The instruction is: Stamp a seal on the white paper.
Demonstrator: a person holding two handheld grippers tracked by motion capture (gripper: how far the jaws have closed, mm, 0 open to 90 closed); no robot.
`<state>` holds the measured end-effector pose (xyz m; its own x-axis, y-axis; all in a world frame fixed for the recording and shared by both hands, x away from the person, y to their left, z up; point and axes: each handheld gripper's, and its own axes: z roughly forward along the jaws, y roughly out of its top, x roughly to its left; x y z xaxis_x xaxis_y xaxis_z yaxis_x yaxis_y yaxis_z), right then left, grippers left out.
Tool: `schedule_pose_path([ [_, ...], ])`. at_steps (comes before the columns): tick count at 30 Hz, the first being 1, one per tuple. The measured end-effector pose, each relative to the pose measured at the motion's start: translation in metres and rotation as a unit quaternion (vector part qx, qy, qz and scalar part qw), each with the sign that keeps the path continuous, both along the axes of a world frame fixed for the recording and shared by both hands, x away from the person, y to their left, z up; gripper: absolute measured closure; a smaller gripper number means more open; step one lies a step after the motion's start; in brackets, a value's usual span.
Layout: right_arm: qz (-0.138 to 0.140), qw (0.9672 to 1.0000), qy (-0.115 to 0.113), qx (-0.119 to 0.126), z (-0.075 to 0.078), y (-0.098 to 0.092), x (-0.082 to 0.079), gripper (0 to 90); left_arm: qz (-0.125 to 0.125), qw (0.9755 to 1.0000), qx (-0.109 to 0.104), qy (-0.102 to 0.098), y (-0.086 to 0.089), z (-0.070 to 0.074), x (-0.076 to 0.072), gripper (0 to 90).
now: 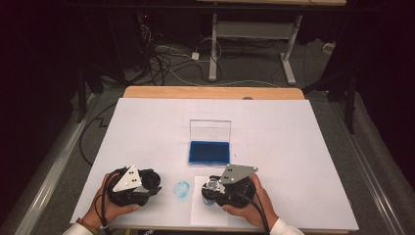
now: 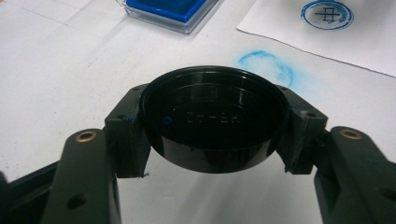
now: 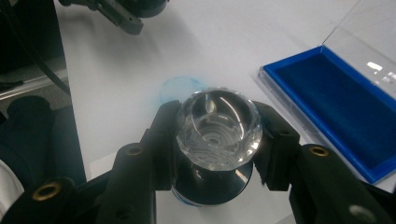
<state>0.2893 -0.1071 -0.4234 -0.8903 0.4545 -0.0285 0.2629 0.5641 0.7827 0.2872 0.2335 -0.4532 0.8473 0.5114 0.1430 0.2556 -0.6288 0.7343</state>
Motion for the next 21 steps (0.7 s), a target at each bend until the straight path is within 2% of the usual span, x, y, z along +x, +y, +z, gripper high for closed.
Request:
schedule_pose_path([
  [11, -0.013, 0.9997, -0.016, 0.014, 0.012, -0.01, 0.001, 56.9, -0.002, 1.0, 0.002, 0.001, -0.002, -0.001, 0.0, 36.2],
  [21, -0.023, 0.9991, -0.029, 0.021, 0.022, -0.019, 0.008, 56.9, 0.002, 1.0, -0.004, 0.004, 0.002, -0.002, 0.002, 36.2],
])
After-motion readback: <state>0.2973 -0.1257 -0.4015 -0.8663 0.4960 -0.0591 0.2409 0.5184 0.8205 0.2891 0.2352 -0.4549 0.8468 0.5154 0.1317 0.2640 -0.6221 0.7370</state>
